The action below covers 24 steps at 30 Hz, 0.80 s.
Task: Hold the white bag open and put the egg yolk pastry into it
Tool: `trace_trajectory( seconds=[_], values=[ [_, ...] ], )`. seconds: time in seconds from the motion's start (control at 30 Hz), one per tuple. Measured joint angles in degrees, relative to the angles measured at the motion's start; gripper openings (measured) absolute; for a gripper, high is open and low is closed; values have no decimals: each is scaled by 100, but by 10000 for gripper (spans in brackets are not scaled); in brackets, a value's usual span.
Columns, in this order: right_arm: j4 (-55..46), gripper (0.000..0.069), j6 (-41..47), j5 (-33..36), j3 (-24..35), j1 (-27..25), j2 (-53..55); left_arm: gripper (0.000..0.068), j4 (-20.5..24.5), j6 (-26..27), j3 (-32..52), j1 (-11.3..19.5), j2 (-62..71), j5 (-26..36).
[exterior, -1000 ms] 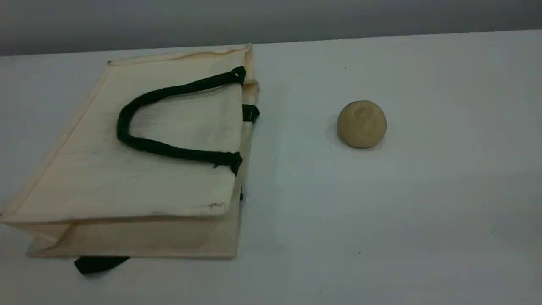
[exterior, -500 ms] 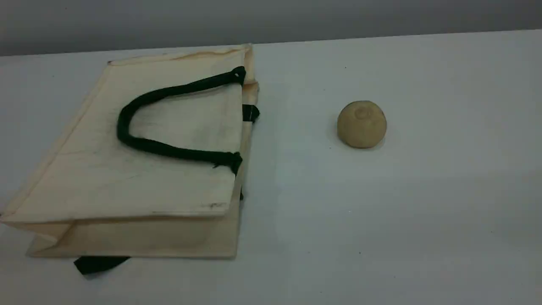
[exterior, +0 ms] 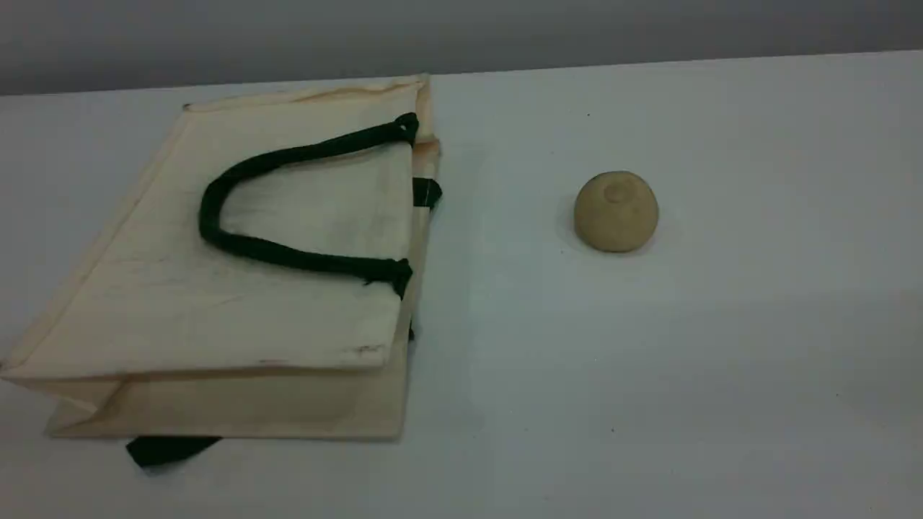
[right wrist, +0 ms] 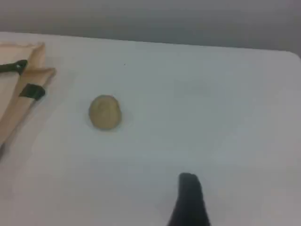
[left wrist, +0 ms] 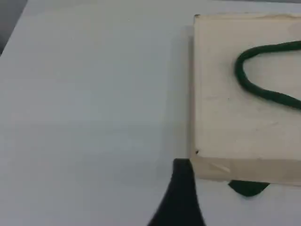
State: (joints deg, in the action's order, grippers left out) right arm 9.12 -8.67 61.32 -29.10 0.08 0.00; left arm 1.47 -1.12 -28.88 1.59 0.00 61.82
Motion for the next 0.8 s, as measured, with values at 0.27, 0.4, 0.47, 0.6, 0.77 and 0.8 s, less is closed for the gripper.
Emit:
trace_trajectory(
  seconds=[0.27,0.4,0.47,0.6,0.77,0.8],
  values=[
    [6,484,0,0,0,149,0,568,0,7,0,-54,0,0],
    [50,484,29,-6,-16,357,2,568,0,-20,0,-260,62,-5],
    [30,484,137,-149,-101,443,116,568,52,-141,-47,-302,203,-26],
    [-7,484,531,-640,-392,477,634,568,189,-243,-252,-302,708,-388],
    [6,484,627,-958,-930,477,1653,568,168,-337,-519,-302,1720,-776],
    [52,484,627,-963,-1025,477,1906,568,156,-416,-582,-302,1987,-845]
  ],
)
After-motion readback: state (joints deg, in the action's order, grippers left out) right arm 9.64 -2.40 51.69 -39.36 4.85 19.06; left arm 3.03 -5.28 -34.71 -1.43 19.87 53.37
